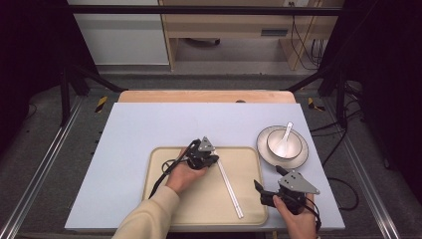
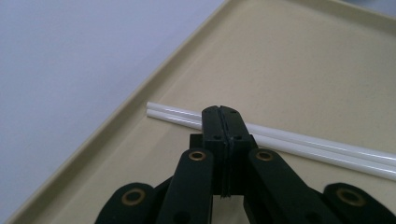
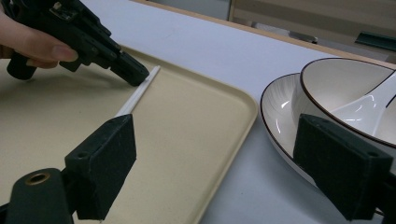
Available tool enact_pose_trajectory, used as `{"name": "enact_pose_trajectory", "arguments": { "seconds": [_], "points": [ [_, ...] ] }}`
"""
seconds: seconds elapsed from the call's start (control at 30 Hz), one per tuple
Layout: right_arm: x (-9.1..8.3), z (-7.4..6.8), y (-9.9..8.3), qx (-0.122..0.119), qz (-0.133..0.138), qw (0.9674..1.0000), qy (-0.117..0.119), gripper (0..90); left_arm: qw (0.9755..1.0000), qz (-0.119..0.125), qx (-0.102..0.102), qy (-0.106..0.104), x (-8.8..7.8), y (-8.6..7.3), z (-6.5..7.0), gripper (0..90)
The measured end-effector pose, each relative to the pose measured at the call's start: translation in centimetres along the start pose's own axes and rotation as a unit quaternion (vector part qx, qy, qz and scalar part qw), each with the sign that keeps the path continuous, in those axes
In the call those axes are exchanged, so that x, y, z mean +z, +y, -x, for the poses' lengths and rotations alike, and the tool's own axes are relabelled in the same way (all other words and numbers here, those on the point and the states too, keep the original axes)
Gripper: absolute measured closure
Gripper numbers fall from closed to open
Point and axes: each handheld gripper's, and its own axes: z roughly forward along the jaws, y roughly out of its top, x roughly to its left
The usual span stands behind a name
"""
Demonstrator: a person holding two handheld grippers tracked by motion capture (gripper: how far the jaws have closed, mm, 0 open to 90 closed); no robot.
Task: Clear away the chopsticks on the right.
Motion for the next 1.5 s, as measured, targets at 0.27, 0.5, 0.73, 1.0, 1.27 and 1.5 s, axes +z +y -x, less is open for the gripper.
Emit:
{"name": "enact_pose_trajectory", "arguments": {
  "seconds": [0.27, 0.5, 0.73, 1.0, 1.27, 1.5],
  "points": [
    [0.0, 0.1, 0.0, 0.003, -0.002, 1.0, 0.0, 13.6, 0.9998, 0.003, 0.012, -0.016, 1.3, 1.2, 1.4, 89.4],
    [-0.1, 0.2, -0.1, 0.002, -0.002, 1.0, -0.001, 13.7, 0.9988, -0.014, 0.034, -0.031, 1.1, 1.4, 2.8, 89.5],
    [-0.1, 0.2, -0.1, 0.007, -0.005, 1.0, -0.004, 13.9, 0.9959, -0.03, 0.061, -0.059, 0.2, 1.0, 4.9, 89.4],
    [-0.1, 0.3, -0.1, 0.01, -0.009, 0.9999, -0.01, 14.3, 0.9954, -0.017, 0.064, -0.069, 1.2, 1.6, 5.9, 89.5],
    [-0.1, 0.5, -0.2, 0.015, -0.013, 0.9997, -0.01, 14.7, 0.9947, -0.017, 0.069, -0.074, 2.0, 2.3, 6.5, 89.4],
    [0.0, 0.8, -0.5, 0.025, -0.025, 0.9991, -0.023, 15.1, 0.9943, -0.01, 0.074, -0.076, 2.5, 2.7, 6.7, 89.4]
  ]
}}
